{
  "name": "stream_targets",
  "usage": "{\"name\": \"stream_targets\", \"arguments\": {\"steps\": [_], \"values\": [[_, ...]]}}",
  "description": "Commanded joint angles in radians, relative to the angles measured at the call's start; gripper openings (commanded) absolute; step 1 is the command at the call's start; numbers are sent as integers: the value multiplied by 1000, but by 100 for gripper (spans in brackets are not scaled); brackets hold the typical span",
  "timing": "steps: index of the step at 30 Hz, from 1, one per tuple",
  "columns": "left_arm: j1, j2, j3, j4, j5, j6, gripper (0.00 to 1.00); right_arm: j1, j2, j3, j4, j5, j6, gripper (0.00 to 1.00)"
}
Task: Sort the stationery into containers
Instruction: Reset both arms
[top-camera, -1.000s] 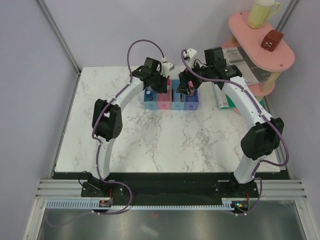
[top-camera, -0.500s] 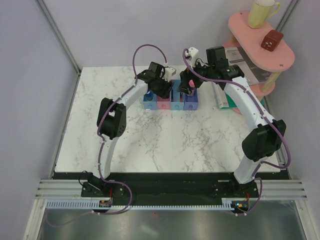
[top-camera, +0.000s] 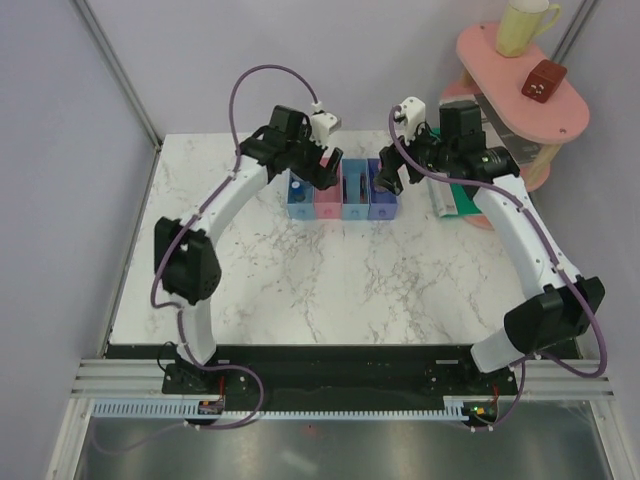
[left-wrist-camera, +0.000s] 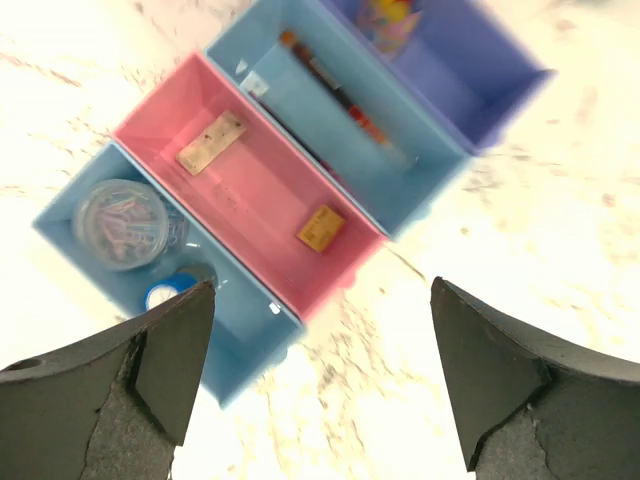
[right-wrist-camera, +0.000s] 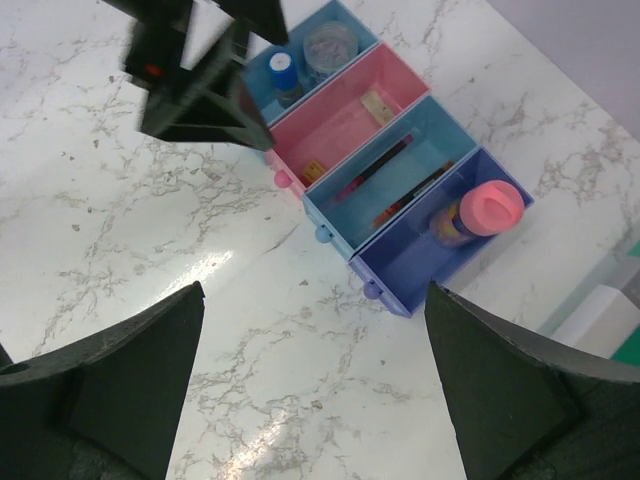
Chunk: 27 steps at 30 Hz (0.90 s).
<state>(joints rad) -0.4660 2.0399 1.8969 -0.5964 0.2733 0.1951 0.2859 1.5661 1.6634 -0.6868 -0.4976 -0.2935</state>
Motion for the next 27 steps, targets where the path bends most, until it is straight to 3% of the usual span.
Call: {"name": "stream_targets", "arguments": {"steps": [1,6,12,16,27], "values": [[1,-292,-62,-29,110,24,95,-10,-112,-42,33,83,2,98],[7,-594,-260,-72,100,93,100,-11,-248,-145,26,169,-13,98],[136,-915,-531,-83,161,113,100,-14,-416,-292,27,295,4,98],[142,-1072,-695,-88,133,150,100,-13,-484,-361,43,372,7,98],[156,-1170,-782,-66,149,87,100,-14,-551,-384,46,475,-10,98]]}}
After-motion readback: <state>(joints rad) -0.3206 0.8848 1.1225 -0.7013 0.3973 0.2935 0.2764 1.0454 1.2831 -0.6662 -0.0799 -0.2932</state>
